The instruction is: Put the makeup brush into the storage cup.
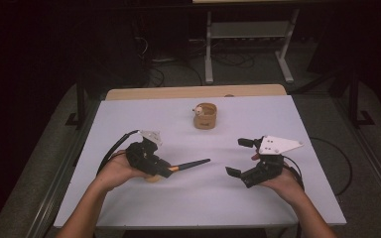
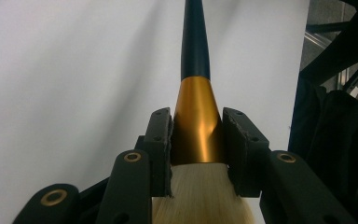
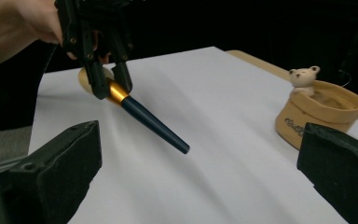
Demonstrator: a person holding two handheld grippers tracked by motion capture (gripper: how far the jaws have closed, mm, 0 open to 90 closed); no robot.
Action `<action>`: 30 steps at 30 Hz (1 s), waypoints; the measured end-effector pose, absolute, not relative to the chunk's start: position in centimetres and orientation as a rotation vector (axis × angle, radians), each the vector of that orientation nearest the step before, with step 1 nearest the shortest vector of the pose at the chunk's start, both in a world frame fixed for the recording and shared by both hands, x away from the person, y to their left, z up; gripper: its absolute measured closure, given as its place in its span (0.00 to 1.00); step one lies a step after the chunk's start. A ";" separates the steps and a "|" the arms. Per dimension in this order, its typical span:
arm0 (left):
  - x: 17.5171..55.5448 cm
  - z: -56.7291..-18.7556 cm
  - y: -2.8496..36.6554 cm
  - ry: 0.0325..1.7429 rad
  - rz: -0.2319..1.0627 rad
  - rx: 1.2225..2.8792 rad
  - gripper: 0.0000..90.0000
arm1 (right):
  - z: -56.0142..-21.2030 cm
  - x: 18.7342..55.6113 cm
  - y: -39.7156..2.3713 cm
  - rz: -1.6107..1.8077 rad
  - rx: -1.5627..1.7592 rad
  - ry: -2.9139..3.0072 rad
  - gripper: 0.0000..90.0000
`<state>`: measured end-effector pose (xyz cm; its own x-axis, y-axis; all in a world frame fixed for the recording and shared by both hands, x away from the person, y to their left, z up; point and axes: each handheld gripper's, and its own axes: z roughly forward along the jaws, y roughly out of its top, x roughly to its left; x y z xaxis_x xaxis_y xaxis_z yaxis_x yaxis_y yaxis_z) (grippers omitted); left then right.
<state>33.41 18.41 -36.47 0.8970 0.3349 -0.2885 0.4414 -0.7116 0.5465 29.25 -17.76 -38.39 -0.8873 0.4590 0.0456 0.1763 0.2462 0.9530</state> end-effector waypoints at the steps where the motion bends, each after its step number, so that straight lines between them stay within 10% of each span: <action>1: 33.4 -36.4 18.3 0.548 -0.223 2.429 0.71 | -38.3 29.3 -17.5 1.694 0.582 2.286 0.00; 30: 31.9 -37.4 14.7 0.414 -0.297 2.492 0.71 | -39.5 28.8 -13.3 1.519 0.344 2.629 0.01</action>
